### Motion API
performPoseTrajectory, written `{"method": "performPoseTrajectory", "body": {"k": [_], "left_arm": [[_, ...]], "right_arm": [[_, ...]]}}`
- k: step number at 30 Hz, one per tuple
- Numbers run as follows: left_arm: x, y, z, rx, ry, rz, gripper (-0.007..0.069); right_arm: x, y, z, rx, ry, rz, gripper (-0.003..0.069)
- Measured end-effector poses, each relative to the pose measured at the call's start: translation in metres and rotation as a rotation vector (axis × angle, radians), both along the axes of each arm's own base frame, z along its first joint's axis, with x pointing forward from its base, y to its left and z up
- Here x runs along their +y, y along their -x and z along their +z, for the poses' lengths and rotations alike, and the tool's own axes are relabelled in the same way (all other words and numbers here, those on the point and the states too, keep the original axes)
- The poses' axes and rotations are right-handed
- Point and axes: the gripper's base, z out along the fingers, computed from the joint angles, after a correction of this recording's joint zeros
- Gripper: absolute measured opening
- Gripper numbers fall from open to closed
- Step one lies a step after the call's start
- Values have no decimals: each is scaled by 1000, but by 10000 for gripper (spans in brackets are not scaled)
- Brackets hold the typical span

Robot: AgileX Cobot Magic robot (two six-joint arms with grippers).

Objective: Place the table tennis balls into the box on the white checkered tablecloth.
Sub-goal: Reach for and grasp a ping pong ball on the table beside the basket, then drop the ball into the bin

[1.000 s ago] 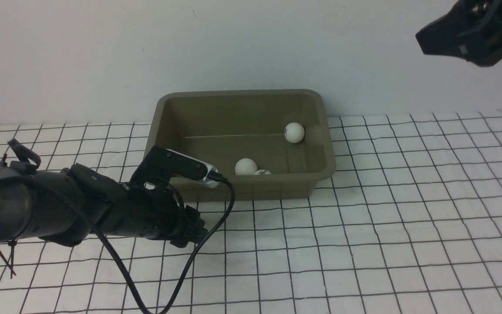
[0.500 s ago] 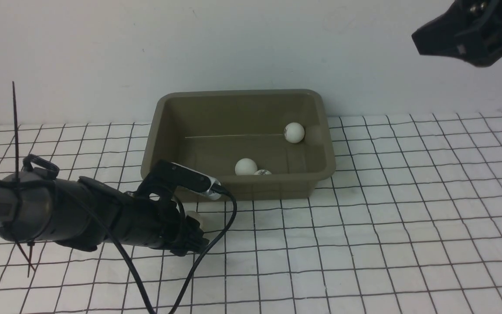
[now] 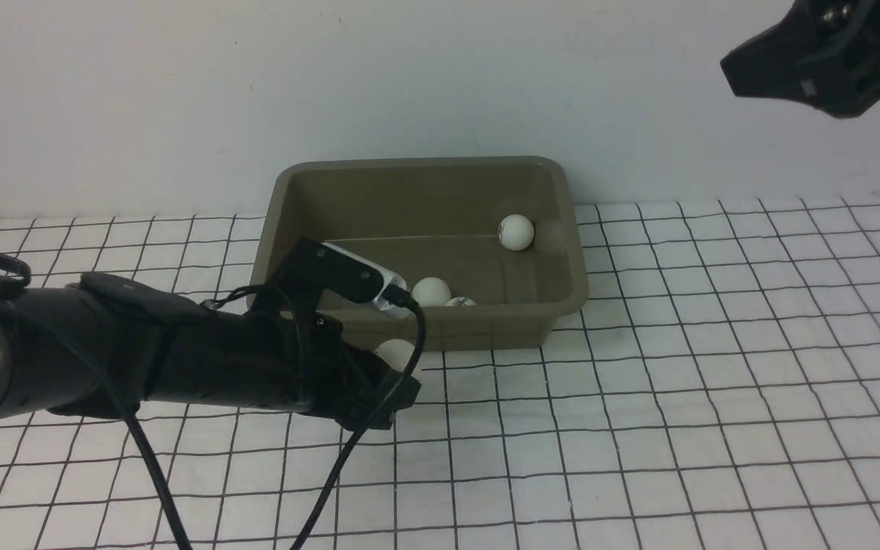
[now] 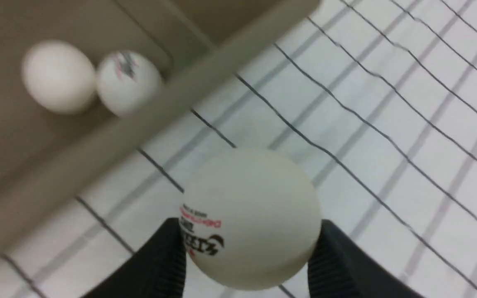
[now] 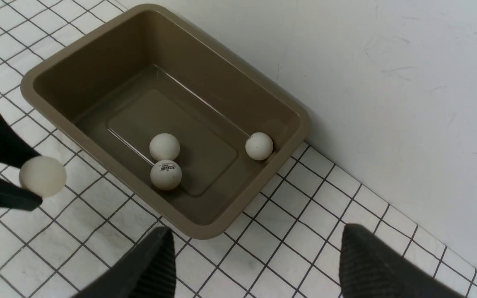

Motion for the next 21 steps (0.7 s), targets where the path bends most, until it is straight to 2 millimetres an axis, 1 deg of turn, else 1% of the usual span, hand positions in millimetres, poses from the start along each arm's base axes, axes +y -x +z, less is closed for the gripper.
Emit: {"method": "performPoseTrajectory", "body": {"k": [3, 6, 8, 10, 12, 14, 17, 18, 21], "left_arm": [[8, -19, 10, -130, -89, 102, 342], [17, -43, 17, -248, -208, 152, 342], [20, -61, 17, -327, -304, 111, 342], [19, -74, 13, -361, -355, 77, 342], [19, -83, 9, -383, -395, 55, 342], [19, -88, 10, -397, -416, 59, 351], [20, -94, 17, -414, -420, 90, 451], [20, -95, 19, -413, -412, 107, 494], [21, -96, 21, -403, -408, 141, 555]], "right_arm": [[0, 0, 0, 5, -6, 3, 483], [1, 1, 0, 9, -17, 7, 483], [2, 1, 0, 10, -22, 8, 483], [2, 0, 1, 3, -23, 6, 483], [1, -1, 1, -11, -15, 1, 483], [0, -1, 2, -23, -3, -6, 483], [-1, -3, 3, -40, 3, -12, 483], [-1, -3, 3, -45, 2, -13, 483], [-2, 0, 7, -69, -2, -16, 483]]}}
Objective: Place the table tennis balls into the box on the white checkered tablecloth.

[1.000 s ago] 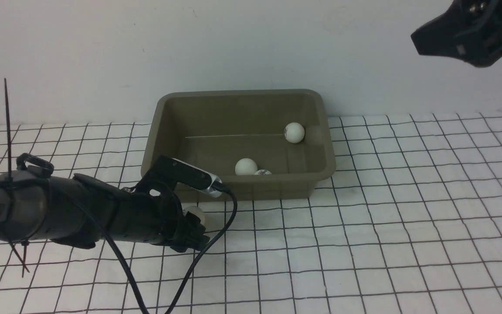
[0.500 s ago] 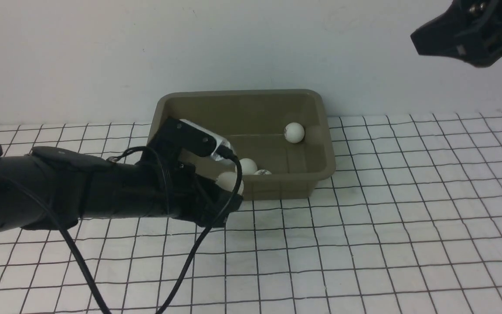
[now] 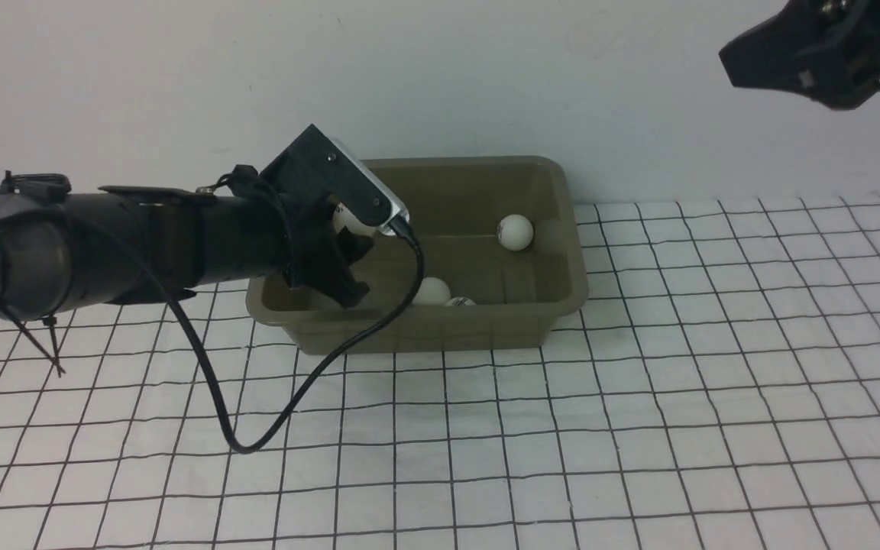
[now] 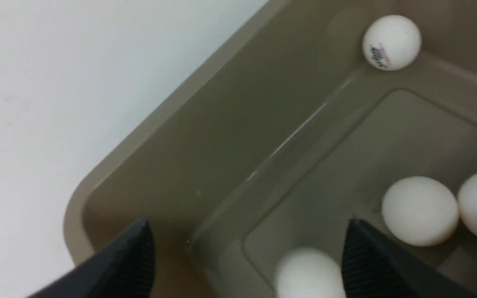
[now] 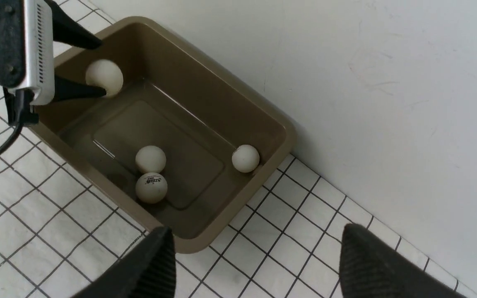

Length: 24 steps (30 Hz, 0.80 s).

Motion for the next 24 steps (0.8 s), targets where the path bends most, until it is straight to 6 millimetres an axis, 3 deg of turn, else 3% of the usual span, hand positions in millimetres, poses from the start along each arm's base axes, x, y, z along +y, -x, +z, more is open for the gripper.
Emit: {"method": "performPoseTrajectory", "body": {"k": [4, 7, 12, 16, 20, 24], "left_arm": [[2, 1, 6, -7, 15, 34, 573], [4, 5, 22, -44, 26, 37, 573], [11, 20, 64, -145, 49, 72, 573], [15, 31, 89, -201, 97, 92, 573], [17, 37, 101, -226, 122, 99, 573], [17, 40, 105, -232, 144, 107, 573]], "right_arm": [[-5, 14, 13, -54, -18, -2, 483], [-12, 33, 26, -112, -25, -6, 483], [-31, 78, 52, -237, -13, -41, 483], [-49, 127, 64, -307, -45, -73, 483], [-59, 171, 41, -343, -110, -45, 483], [-61, 188, -14, -385, -221, -36, 483]]}}
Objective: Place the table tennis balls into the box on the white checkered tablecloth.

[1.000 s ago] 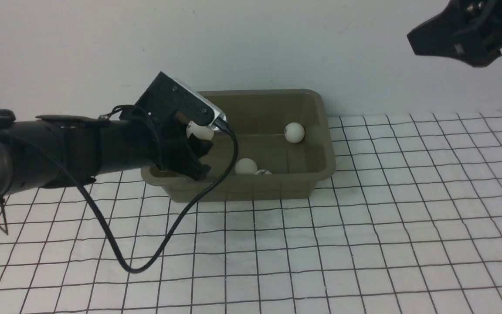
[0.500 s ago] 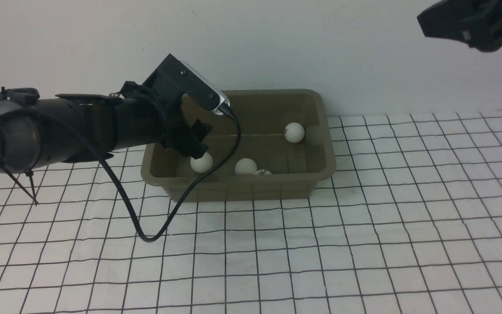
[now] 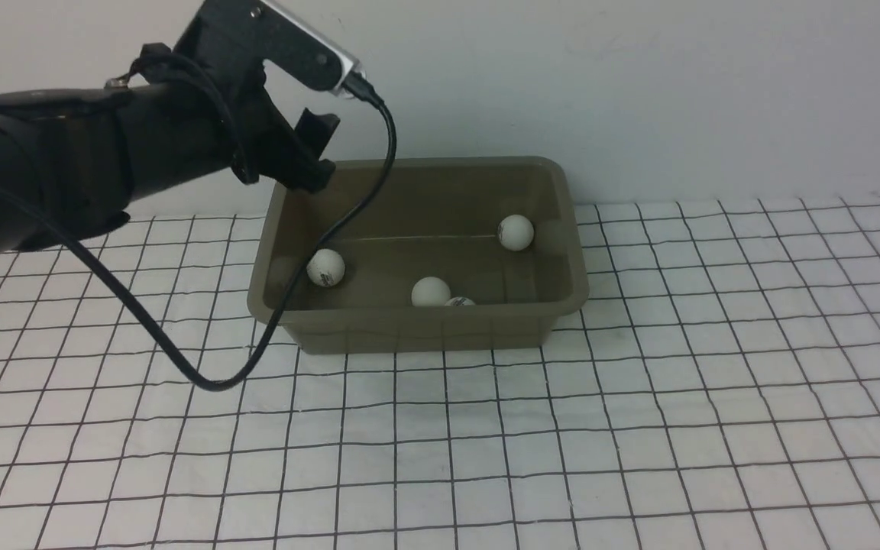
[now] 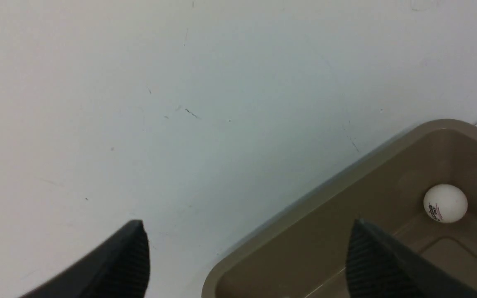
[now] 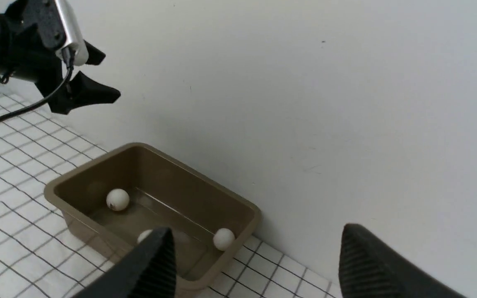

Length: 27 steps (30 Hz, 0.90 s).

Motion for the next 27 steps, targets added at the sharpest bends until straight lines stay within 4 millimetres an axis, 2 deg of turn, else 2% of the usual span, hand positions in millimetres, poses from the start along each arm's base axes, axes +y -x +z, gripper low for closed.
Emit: {"method": "performPoseTrajectory", "body": {"k": [3, 6, 10, 15, 27], "left_arm": [[0, 0, 0, 4, 13, 4, 573], [0, 0, 0, 5, 18, 6, 573], [0, 0, 0, 7, 24, 7, 573], [0, 0, 0, 7, 23, 7, 573], [0, 0, 0, 7, 23, 7, 573]], "right_arm": [[1, -4, -51, -20, -89, -12, 483], [-1, -6, -83, -43, -123, -37, 483], [-3, -7, -108, -72, -143, -63, 483], [-3, -10, -123, -65, -137, -76, 483], [-1, -9, -139, 67, -85, -48, 483]]}}
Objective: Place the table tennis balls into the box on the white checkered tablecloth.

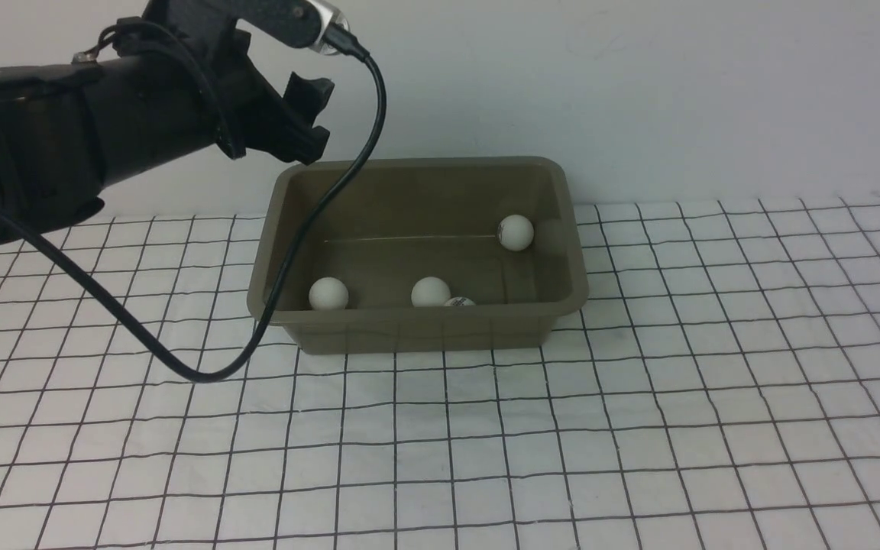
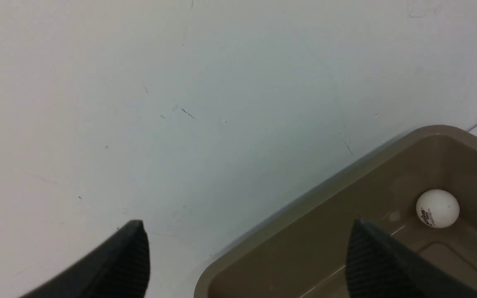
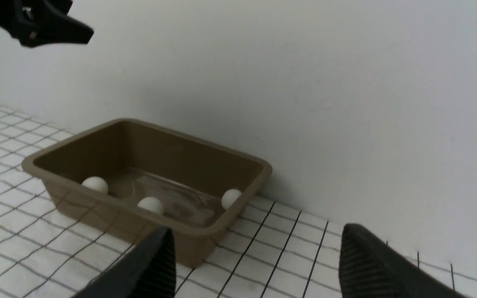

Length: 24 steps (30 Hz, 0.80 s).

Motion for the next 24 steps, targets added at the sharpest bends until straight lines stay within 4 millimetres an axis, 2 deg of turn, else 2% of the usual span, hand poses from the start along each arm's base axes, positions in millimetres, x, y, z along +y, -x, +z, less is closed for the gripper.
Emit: {"method": "performPoseTrajectory", "body": {"k": [14, 21, 24], "left_arm": [[-2, 0, 0, -1, 6, -18, 573], [-2, 0, 0, -1, 6, -18, 573], [-2, 0, 0, -2, 7, -21, 573]], "right_arm": [[0, 10, -19, 186, 73, 35, 483], [-9, 24, -16, 115, 28, -88, 483], [-12, 25, -23, 81, -22, -147, 483]]}}
